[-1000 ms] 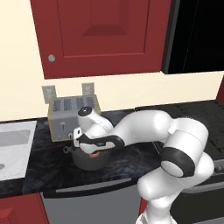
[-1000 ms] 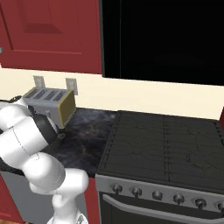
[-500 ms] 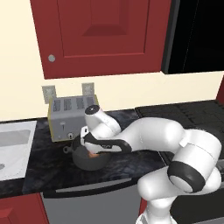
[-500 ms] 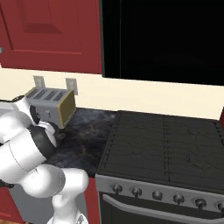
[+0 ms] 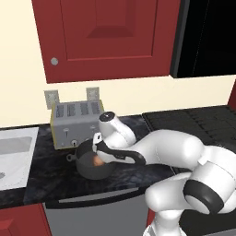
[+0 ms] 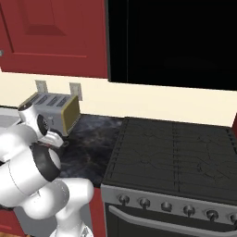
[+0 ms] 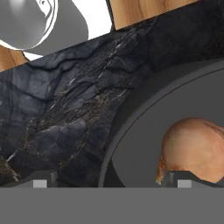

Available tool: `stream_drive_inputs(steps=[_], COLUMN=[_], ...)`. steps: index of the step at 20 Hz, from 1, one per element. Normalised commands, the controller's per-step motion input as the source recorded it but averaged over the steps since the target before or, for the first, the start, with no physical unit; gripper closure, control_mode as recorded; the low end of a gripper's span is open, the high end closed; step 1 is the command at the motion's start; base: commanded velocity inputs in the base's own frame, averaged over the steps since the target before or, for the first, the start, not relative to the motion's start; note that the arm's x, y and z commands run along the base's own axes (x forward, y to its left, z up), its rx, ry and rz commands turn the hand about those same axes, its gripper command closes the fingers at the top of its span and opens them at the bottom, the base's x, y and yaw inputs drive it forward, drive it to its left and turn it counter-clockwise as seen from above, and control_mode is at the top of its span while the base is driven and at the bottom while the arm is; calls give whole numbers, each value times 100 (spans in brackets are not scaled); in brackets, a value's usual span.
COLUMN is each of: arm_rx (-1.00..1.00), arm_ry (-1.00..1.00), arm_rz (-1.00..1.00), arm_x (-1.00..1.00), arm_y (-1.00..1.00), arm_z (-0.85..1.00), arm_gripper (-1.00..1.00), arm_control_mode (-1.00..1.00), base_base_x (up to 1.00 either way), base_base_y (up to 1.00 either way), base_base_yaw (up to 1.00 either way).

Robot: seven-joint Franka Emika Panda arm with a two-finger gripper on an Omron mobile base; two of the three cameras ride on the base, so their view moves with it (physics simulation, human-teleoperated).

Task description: Turn on the sink faucet. Then move the onion from the counter to the sink. Turn off the sink. Move the vegetable from the sink to the pot next to the stove. Finally move the pot to the front left burner.

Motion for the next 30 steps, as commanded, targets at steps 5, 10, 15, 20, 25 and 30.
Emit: stream_drive_inputs(steps=[5, 10, 15, 20, 25, 30], arm_rx=[0, 0, 0, 0, 0, 0], arm_ry=[0, 0, 0, 0, 0, 0], arm_rz=[-3, 0, 0, 0, 0, 0], arm_x=[5, 12, 11, 3, 0, 0], arm_y=[-7, 0, 0, 0, 0, 0], arm_z=[0, -3, -10, -16, -29, -35], arm_gripper=[-100, -100, -100, -100, -100, -100], arm_control_mode=[-100, -100, -100, -100, -100, -100], base_base_x=[0, 0, 0, 0, 0, 0], base_base_y=[0, 0, 0, 0, 0, 0], base_base_yaw=[0, 0, 0, 0, 0, 0])
